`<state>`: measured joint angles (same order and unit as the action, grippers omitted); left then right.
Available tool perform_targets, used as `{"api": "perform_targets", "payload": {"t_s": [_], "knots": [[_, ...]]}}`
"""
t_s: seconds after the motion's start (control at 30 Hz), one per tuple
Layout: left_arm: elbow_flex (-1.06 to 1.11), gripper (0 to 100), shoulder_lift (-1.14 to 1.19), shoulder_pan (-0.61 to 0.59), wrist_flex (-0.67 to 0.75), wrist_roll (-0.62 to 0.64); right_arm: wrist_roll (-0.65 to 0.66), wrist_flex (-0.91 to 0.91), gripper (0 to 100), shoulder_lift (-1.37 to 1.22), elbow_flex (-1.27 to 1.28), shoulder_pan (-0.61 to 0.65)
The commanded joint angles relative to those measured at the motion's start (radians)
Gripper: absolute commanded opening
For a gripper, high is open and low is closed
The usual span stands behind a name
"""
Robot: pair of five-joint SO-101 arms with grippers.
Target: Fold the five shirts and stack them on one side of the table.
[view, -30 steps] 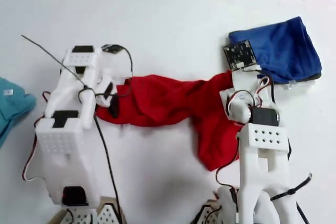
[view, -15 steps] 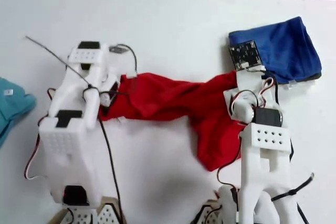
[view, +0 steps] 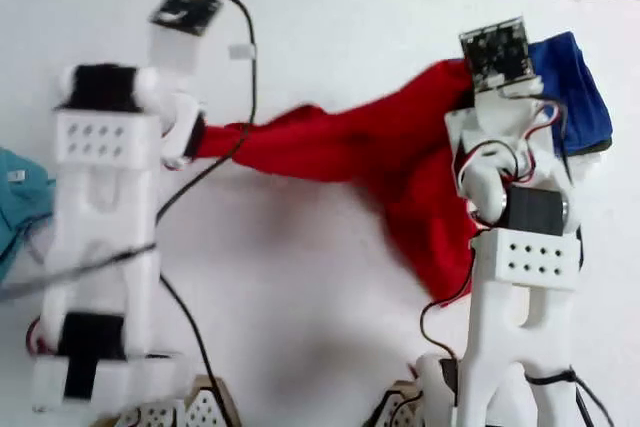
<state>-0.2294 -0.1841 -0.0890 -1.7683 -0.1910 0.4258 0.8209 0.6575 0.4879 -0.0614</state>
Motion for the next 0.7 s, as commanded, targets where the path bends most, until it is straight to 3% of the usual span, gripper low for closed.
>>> {"api": "perform_targets", "payload": {"t_s": [0.0, 0.2, 0.33, 0.67], "knots": [[-0.015, 3, -0.137, -0.052, -0.015, 0.012, 0.005, -0.010, 1.9, 0.044, -0.132, -0.015], [-0.025, 3, -0.192, -0.129, -0.008, 0.020, 0.003, 0.047, 1.9, 0.045, -0.287, -0.007], [-0.074, 3, -0.195, -0.167, -0.011, 0.021, -0.068, 0.131, 1.9, 0.070, -0.381, -0.004], [-0.294, 3, -0.196, -0.172, -0.018, 0.078, -0.074, 0.124, 1.9, 0.288, -0.399, 0.074]]}}
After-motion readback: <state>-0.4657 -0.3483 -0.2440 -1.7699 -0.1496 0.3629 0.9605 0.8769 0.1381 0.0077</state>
